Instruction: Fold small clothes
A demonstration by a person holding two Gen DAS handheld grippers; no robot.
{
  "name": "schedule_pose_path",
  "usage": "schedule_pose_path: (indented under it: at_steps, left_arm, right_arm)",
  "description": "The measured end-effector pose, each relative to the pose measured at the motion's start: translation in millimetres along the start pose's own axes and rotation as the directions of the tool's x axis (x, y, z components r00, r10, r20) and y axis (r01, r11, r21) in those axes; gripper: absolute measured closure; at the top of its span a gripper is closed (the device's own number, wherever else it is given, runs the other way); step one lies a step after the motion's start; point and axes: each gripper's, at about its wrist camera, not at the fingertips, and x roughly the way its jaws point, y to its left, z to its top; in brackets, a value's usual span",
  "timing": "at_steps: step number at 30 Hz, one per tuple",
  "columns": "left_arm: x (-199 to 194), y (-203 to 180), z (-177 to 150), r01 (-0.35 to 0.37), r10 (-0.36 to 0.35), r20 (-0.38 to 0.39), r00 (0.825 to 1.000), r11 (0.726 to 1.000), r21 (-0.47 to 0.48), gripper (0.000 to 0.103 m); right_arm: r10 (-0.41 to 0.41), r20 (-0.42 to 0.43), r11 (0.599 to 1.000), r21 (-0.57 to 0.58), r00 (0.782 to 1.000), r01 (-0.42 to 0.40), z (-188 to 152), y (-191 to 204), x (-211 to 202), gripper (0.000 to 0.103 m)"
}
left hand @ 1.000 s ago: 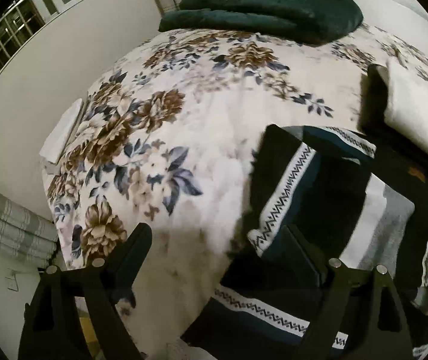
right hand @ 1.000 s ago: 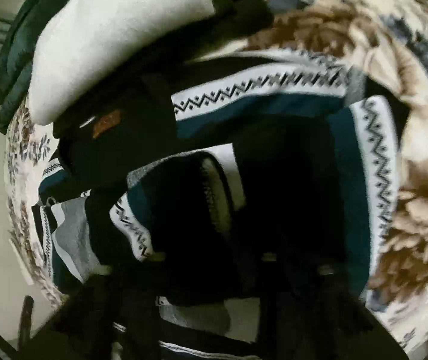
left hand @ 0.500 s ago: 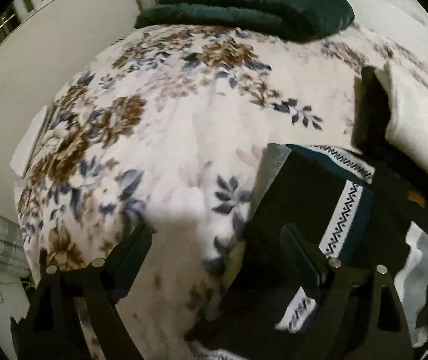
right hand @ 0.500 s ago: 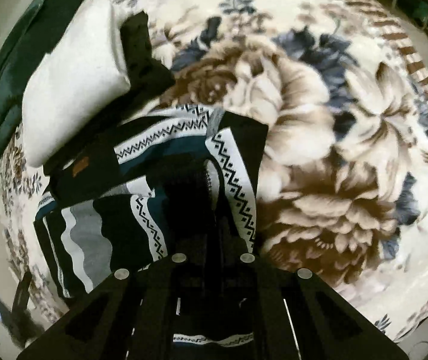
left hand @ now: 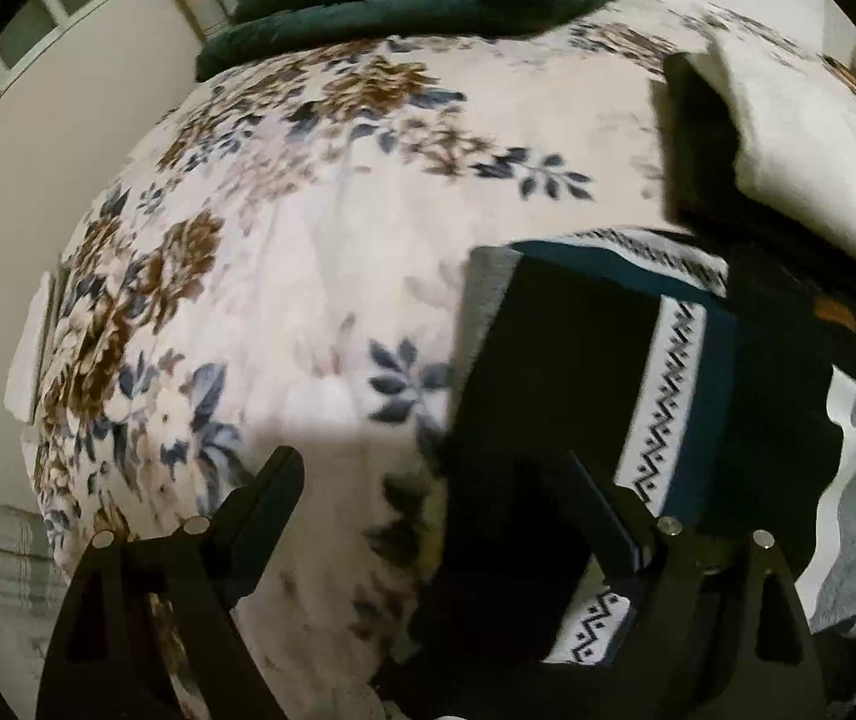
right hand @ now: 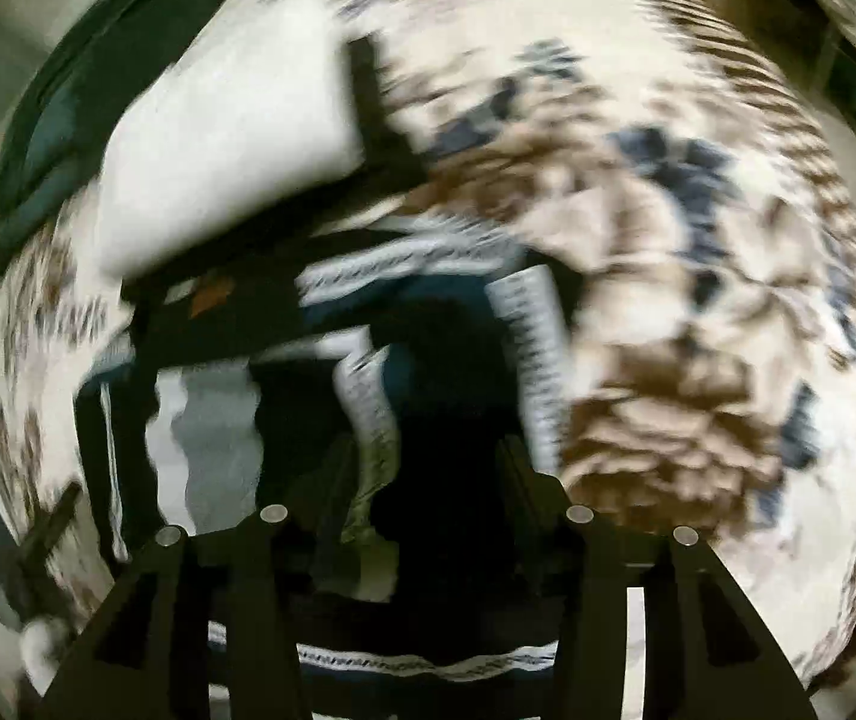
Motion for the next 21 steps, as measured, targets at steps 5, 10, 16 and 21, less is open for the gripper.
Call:
schedule_pose_path:
  at_steps: [5, 10, 16, 21]
  left_arm:
    - [28.4, -14.0, -11.6, -0.038, 0.046, -0.077, 0.996, 0.994, 0.102, 0.015]
    - [17.6, -3.4, -18.0, 0.037, -0.03, -0.115, 0.993, 0.997, 0.061, 0.015]
    - [-11.2, -32.2, -8.7, 0.155, -0.147, -0.082, 0.986, 0.984, 0.089, 0.015]
    - [3.2, -69.5, 11.0, 0.161, -0.153, -0.07, 0.986, 0.978, 0.134, 0.015]
  right_arm:
    - [-0.218, -0.165, 0.976, -0.04, 0.962, 0.214, -22.1, -15.6, 46.7, 0.054]
    - [-0.187, -0.198, 0.977, 0.06, 0.962, 0.202, -29.6, -32.5, 23.0, 0.05]
    - [0.006, -0.067, 0.993, 0.116, 0.998, 0.002, 3.3, 5.1, -11.3, 0.048]
    - [0.133, -0.193, 0.991, 0.045, 0.972, -0.126, 52.9, 47.8, 54.4, 0.048]
